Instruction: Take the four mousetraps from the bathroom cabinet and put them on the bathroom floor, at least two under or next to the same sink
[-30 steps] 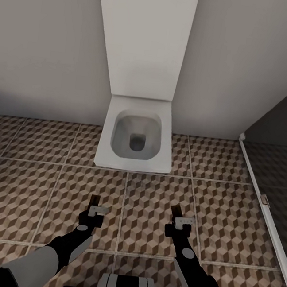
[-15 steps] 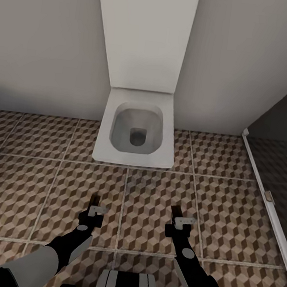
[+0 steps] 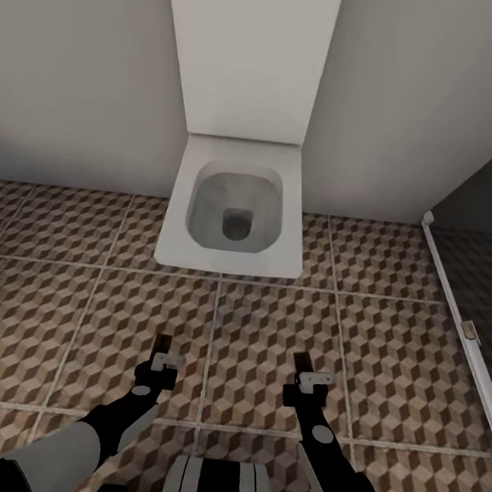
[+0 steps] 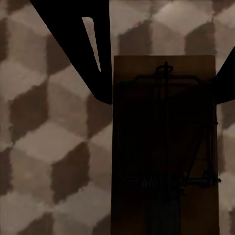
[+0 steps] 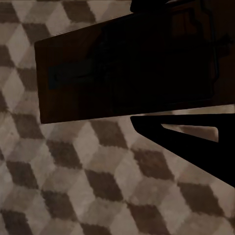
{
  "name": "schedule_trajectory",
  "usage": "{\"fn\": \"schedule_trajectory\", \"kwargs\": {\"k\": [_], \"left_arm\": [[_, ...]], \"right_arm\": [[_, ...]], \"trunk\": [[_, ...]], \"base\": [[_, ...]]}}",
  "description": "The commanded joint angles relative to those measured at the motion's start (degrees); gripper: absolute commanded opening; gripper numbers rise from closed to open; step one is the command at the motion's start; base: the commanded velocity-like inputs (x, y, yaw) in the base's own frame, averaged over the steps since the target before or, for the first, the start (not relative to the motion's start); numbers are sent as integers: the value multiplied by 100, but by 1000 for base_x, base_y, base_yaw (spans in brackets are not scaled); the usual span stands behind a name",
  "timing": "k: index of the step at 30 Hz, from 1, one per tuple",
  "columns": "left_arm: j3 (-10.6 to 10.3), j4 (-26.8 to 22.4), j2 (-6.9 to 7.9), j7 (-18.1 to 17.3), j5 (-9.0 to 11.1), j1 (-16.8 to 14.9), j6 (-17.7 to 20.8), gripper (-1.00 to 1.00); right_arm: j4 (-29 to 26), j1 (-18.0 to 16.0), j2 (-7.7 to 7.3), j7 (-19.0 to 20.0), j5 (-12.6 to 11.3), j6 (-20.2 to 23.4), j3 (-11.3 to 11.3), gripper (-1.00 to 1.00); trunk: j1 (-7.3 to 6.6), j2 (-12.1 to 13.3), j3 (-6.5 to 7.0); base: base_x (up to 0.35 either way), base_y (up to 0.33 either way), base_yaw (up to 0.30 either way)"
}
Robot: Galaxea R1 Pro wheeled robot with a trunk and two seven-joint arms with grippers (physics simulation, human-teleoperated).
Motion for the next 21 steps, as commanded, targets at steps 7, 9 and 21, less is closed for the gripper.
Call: {"fn": "schedule_trajectory", "kwargs": {"k": [7,9,21], "left_arm": [[-46,2,2,23,44,-5,-23,-100],[-46,2,2,22,44,-5,-23,-100],[-46,4,2,21,44,-5,-23,-100]], "right_arm": [[-7,-2,-4,-27,-48,15,20,-100],[-7,-2,-4,-27,-48,15,20,-100],[-7,-2,-4,-25,-48,18,20,-100]], "trunk": [[153,-283,-172],[175,-324,-202],[175,-324,-269]], "base": [[0,0,0],[0,0,0],[0,0,0]]}}
